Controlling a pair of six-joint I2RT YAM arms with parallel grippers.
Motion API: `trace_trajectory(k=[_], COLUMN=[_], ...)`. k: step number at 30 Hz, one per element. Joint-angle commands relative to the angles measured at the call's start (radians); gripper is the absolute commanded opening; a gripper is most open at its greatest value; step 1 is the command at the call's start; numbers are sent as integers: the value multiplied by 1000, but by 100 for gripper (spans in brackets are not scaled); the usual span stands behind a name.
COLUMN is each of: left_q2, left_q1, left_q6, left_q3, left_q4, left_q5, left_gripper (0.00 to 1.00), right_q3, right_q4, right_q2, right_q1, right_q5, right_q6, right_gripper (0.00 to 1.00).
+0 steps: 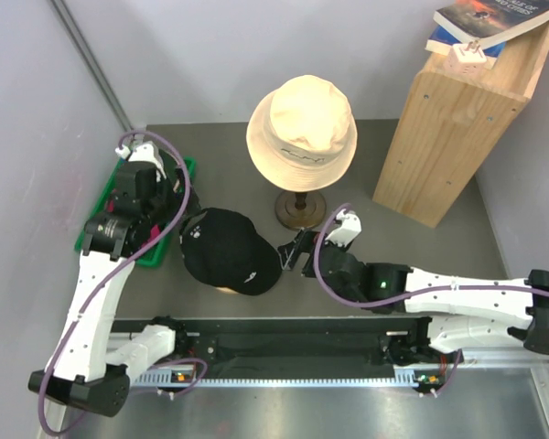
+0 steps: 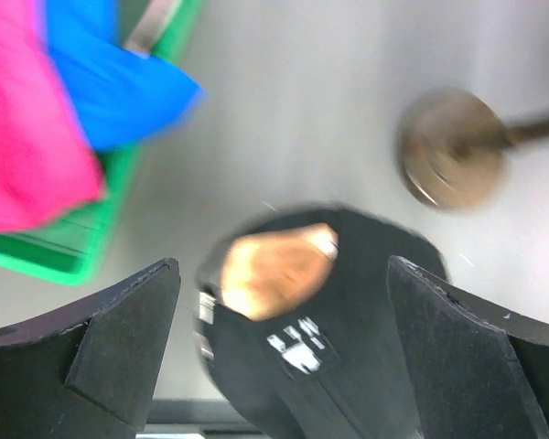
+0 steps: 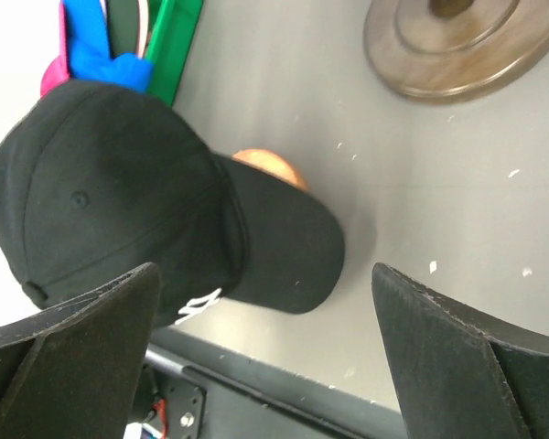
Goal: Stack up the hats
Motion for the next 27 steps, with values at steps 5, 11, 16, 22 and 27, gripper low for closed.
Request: trace_trajectory(k=[5,11,16,22,27], left_q2=[93,193,308,391,471], left_q1=[0,67,196,340,402], left_q6=[136,124,44,50,75], left_q3=[90,-33,-51,-56,-82], left_q4=[46,187,241,324,414], left_q5=[-517,-514,-462,-448,-382], left_gripper=[99,99,99,99,97], right_q3=[154,191,226,254,280], right_q4=[-156,-144,-104,-93,-93], right_q2=[-61,-86,-86,-101,-121], right_q1=[-25,-128,-240,-353,-459], right_q5=[141,80,-83,-227,-327], right_q6=[-109,-193,-313,-385,-457], right_gripper=[97,97,97,98,98])
